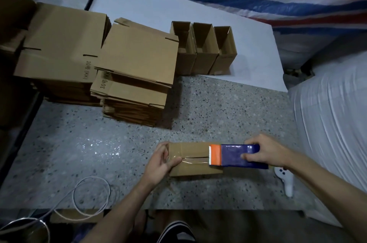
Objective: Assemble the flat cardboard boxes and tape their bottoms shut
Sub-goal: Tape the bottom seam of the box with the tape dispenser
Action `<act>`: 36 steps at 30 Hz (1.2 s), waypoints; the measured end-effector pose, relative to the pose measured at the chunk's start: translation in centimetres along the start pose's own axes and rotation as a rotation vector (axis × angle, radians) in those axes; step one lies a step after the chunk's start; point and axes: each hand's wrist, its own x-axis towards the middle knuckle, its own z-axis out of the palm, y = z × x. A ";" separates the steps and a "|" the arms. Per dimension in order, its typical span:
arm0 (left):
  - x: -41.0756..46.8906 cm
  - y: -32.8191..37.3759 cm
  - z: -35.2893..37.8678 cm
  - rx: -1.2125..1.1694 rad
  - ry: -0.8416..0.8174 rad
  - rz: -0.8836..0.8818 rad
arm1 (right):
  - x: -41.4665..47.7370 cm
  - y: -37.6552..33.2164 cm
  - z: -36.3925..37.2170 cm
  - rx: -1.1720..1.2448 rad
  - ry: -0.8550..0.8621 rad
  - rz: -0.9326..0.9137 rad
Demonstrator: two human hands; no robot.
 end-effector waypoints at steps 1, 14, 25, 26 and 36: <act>-0.1 0.0 0.1 -0.006 0.002 0.004 | -0.5 0.8 -0.1 0.012 0.000 0.003; 0.0 0.0 0.0 -0.054 -0.044 0.002 | -2.8 9.6 -3.7 0.097 0.022 0.171; -0.5 0.8 -0.7 -0.038 -0.062 -0.011 | 3.7 2.5 0.6 -0.328 -0.059 0.280; -0.5 0.8 -0.8 -0.037 -0.061 -0.009 | 4.4 1.8 1.1 -0.335 -0.049 0.275; -1.6 1.4 1.1 -0.152 0.073 -0.125 | 6.0 -0.5 2.0 -0.421 0.029 0.223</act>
